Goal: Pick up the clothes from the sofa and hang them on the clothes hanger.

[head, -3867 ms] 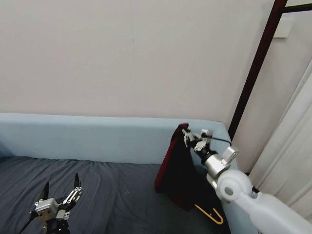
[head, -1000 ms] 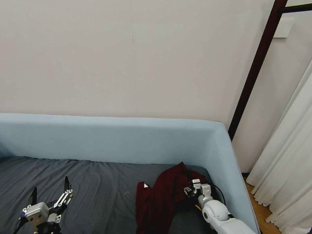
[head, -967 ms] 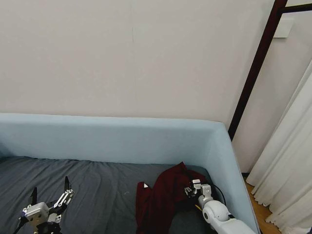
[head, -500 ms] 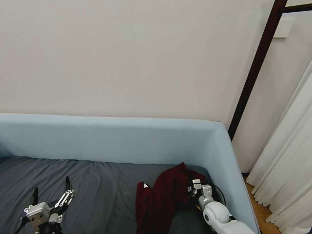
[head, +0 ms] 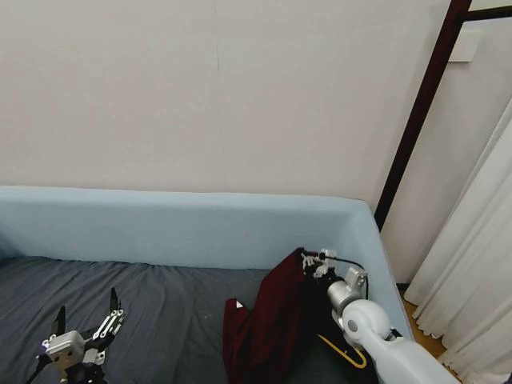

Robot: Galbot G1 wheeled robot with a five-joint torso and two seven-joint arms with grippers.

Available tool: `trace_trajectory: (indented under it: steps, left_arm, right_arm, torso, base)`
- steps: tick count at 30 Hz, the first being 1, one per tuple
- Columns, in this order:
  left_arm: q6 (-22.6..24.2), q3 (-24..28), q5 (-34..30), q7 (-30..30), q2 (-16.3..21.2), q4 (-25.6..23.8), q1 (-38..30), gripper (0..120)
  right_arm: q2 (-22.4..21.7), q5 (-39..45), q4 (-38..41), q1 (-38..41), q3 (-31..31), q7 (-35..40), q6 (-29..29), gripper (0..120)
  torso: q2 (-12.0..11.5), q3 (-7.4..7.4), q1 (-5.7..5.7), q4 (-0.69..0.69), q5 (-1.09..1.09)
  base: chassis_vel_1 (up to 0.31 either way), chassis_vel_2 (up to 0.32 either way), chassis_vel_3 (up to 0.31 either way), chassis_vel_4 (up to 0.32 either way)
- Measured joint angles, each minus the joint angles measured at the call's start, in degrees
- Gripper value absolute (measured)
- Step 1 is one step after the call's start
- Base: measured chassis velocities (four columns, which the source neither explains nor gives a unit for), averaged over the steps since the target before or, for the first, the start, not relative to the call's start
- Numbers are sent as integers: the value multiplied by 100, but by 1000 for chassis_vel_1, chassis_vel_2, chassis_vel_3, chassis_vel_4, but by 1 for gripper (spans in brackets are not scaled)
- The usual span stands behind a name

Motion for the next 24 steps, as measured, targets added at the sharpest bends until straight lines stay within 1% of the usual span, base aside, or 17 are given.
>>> trace_trajectory:
  steps: [2,4,9,10,13,14,15,18,19,20,24]
  left_arm:
    - [7,14,0,-1,1,-24,-3,100]
    - [8,25,0,-1,3,-57,4,100]
    - [9,19,-1,-8,11,-100,32,100]
    - [8,2,-5,-17,22,-128,49,100]
    - [6,-35,-26,-28,42,-195,88,100]
    - [6,-35,-26,-28,42,-195,88,100]
    - [5,-41,-35,-29,46,-214,97,100]
    - [4,-88,-76,-41,73,-286,120,100]
    - [5,-102,-94,-41,81,-304,122,100]
    - [5,-102,-94,-41,81,-304,122,100]
    - [10,-170,-171,-43,120,-360,122,100]
  right_arm:
    - [-95,192,305,179,89,119,0,0]
    - [-237,449,597,543,189,275,-9,0]
    - [-431,680,713,937,213,337,-11,0]
    - [-561,808,713,1197,205,344,-9,0]
    - [-819,1097,544,1962,73,383,12,0]
    - [-819,1097,544,1962,73,383,12,0]
    - [-878,1179,489,2178,3,407,27,0]
    - [-1051,1525,197,3096,-293,525,57,0]
    - [-1057,1613,101,3328,-372,569,57,0]
    - [-1057,1613,101,3328,-372,569,57,0]
    - [-897,1924,-279,4339,-663,836,55,0]
  torso:
    - [0,0,0,-1,-1]
    - [0,0,0,0,0]
    - [0,0,0,0,-1]
    - [0,0,0,0,1]
    - [0,0,0,0,0]
    - [0,0,0,0,0]
    - [0,0,0,0,1]
    - [0,0,0,0,0]
    - [0,0,0,-2,0]
    - [0,0,0,-2,0]
    - [0,1,0,0,0]
  base:
    - [0,0,0,0]
    - [0,0,0,0]
    - [0,0,0,0]
    - [0,0,0,0]
    - [0,0,0,0]
    - [0,0,0,0]
    - [0,0,0,0]
    - [0,0,0,0]
    - [0,0,0,0]
    - [0,0,0,0]
    - [0,0,0,0]
